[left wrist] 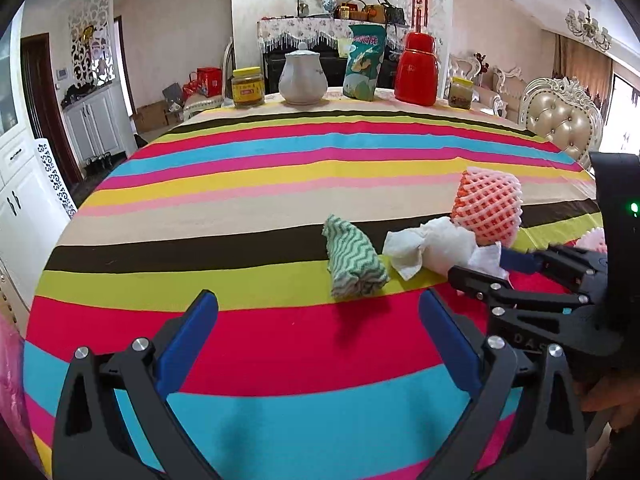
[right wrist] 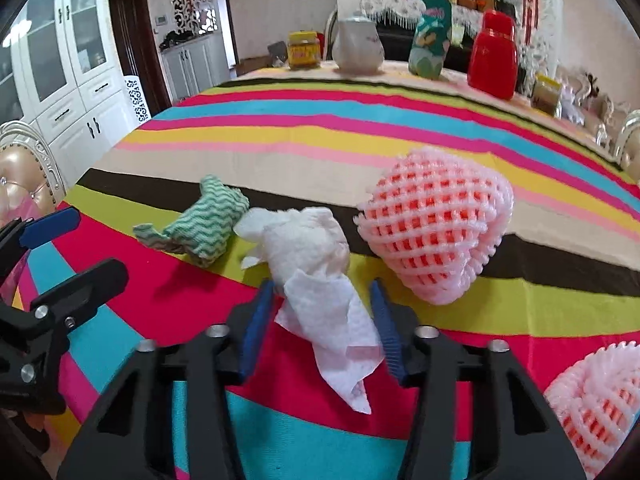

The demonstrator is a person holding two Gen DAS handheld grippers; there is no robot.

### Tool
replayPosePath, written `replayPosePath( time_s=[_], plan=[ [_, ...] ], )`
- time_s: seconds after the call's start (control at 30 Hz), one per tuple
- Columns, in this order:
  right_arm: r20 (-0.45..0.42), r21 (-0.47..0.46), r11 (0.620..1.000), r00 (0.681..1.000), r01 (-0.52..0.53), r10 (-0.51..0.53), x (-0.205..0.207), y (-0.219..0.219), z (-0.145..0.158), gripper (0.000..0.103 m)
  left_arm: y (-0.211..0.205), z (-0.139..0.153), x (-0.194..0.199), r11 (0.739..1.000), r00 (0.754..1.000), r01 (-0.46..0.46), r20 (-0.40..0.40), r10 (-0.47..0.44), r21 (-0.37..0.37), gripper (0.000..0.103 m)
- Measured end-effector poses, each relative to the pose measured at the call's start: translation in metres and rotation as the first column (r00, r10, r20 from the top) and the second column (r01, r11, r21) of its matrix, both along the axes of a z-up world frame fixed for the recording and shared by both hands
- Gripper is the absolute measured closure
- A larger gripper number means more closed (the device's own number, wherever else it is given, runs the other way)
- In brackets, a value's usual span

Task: Collect trash
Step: 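Grasp the white tissue with the right gripper while the left grasps the green zigzag cloth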

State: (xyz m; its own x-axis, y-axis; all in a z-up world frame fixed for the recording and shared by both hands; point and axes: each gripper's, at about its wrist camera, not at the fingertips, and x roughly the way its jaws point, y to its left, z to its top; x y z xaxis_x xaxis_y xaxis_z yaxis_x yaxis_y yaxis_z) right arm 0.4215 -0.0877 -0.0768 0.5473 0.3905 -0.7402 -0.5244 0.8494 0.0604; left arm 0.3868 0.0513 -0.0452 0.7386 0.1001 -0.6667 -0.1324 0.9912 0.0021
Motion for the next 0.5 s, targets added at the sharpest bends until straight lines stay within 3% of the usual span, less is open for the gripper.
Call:
replayPosePath(
  time_s=[0.07, 0.3, 0.5],
  plan=[
    [0.012, 0.007, 1.0, 1.0, 0.011, -0.011, -0.002, -0.002, 0.002, 0.086, -0.001, -0.003, 0.009, 1.0, 1.0, 0.001, -0.011, -0.001, -0.002, 0.006],
    [0.052, 0.072, 0.992, 0.993, 0.106, -0.109, -0.004, -0.022, 0.009, 0.089, -0.004, -0.013, 0.043, 1.0, 0.998, -0.014, -0.06, 0.013, -0.015, 0.017],
    [0.073, 0.088, 0.989, 0.99, 0.118, -0.125, -0.006, -0.024, 0.013, 0.089, -0.012, -0.032, 0.072, 1.0, 0.99, -0.014, -0.138, 0.012, -0.017, 0.046]
  ],
)
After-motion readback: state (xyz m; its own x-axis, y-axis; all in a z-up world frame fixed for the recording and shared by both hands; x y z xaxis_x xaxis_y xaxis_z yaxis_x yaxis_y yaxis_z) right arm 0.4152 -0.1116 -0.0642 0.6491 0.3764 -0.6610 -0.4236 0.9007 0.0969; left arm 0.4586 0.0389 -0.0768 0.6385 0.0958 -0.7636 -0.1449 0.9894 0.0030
